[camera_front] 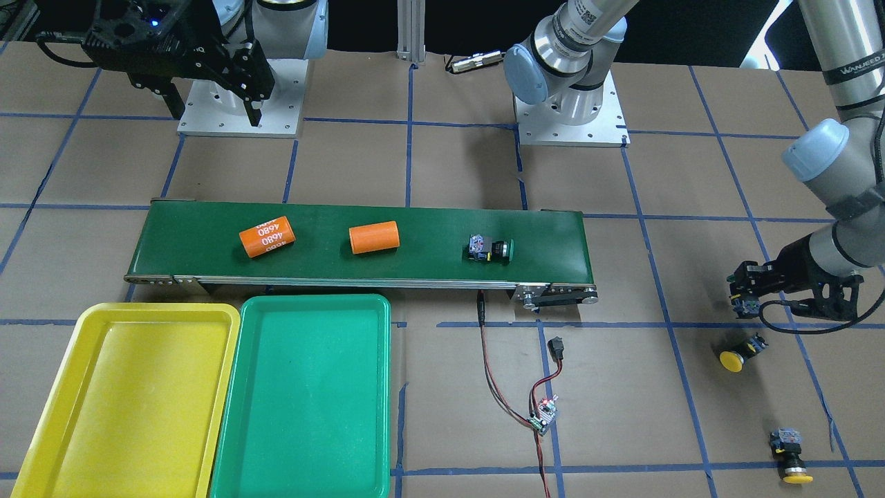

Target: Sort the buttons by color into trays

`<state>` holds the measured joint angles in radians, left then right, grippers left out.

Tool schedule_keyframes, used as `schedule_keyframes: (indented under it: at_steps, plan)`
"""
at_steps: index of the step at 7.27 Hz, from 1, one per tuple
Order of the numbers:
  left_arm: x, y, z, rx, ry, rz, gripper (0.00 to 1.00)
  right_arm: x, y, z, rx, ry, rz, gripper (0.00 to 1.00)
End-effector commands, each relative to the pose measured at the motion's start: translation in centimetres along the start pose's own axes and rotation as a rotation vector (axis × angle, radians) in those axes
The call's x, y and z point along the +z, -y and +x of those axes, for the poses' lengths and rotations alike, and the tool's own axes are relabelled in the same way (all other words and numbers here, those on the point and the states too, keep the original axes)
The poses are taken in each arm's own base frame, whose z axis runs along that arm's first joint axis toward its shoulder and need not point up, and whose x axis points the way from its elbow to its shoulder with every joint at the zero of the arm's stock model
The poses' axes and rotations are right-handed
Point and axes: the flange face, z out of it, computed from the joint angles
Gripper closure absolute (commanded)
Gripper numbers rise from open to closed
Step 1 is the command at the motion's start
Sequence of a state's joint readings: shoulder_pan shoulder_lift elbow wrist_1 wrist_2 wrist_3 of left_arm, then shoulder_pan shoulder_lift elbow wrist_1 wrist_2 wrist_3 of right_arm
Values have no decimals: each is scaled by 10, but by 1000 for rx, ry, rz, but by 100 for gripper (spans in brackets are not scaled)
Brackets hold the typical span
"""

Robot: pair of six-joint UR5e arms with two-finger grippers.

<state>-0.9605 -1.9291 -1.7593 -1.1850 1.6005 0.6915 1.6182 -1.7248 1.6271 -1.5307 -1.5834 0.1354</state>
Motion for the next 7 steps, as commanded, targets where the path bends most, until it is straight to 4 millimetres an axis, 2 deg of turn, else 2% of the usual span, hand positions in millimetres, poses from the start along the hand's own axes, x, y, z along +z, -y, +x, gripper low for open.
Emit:
schedule_keyframes:
  at_steps: [1,2,3,4,5,6,7]
  plan:
    - [-64,-5,128,-30,9,-25,100,-6,-6,-2,-5,1,11,0]
    - [-66,-4,197,-73,-26,-5,100,-5,-10,-4,-11,4,-3,0]
    - [-60,-8,265,-164,-41,-12,100,0,-7,-5,-19,2,-13,0]
    - [-42,-18,320,-128,-22,-41,100,24,-4,-5,-26,-4,-51,0]
    - [-20,-26,348,-73,-13,-56,100,73,-1,-7,-28,-6,-112,0]
    - [9,-24,349,-65,-13,-35,100,116,2,-9,-30,-2,-115,0]
    - [30,-28,348,-58,-9,-10,84,146,-5,-7,-30,-2,-118,0]
